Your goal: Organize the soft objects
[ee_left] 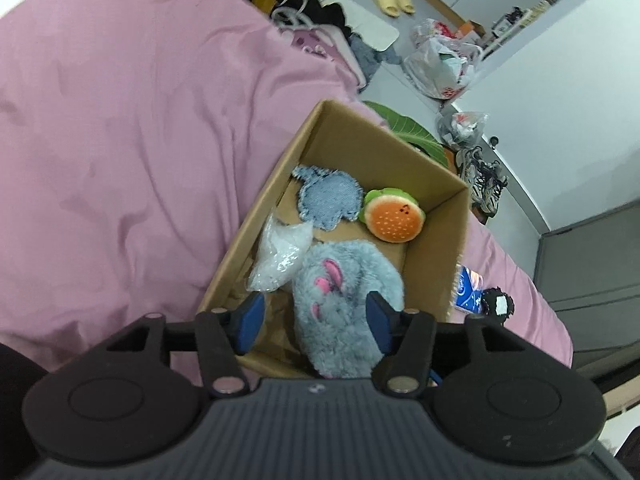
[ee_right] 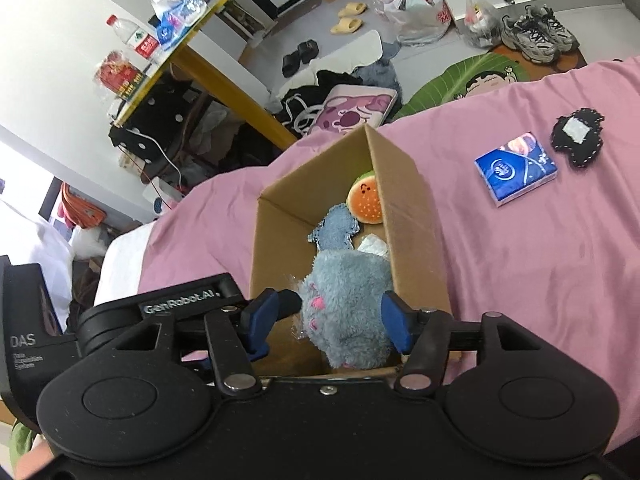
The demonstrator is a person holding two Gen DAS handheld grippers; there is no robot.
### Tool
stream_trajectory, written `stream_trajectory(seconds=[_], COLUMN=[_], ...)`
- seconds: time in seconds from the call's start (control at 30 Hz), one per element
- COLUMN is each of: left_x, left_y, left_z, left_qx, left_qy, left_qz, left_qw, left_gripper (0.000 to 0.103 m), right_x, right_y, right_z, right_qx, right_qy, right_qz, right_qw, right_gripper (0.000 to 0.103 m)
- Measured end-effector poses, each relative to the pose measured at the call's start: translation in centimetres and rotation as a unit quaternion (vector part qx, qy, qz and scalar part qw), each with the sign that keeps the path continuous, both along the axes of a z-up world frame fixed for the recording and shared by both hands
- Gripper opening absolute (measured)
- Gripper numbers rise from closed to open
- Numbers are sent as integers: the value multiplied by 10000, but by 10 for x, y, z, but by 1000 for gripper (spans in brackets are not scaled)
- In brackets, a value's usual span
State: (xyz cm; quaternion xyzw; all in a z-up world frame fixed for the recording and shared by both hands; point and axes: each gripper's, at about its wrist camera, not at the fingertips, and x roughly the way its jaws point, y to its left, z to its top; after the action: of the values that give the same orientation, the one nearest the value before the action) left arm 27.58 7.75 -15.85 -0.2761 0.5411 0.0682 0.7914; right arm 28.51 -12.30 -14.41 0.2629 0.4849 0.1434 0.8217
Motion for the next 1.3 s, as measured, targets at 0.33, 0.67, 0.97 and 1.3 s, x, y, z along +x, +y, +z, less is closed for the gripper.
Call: stream_trajectory(seconds=[0.33,0.67,0.97,1.3], left_x=[-16,-46,-66,-93], left_y=[-25,-39,-59,-71], left_z=[34,63,96,117], left_qx=[617,1094,1530,1661], left_qy=[-302,-567,-878,-1198], left_qz=[-459,-841,-994,-1001], left_qw=[9966,9888,9793,9737], left_gripper=[76,78,82,103], right_x=[-19,-40,-57,-79], right_y=[-28,-61,-72,-88], right_z=[14,43,61,74], right_qx=[-71,-482,-974,-1101], right_qy=[-279,-877,-1140,-1273], right_qz=[-21,0,102,187], right_qw=[9996,9950,9886,9856], right_gripper=[70,83,103,103])
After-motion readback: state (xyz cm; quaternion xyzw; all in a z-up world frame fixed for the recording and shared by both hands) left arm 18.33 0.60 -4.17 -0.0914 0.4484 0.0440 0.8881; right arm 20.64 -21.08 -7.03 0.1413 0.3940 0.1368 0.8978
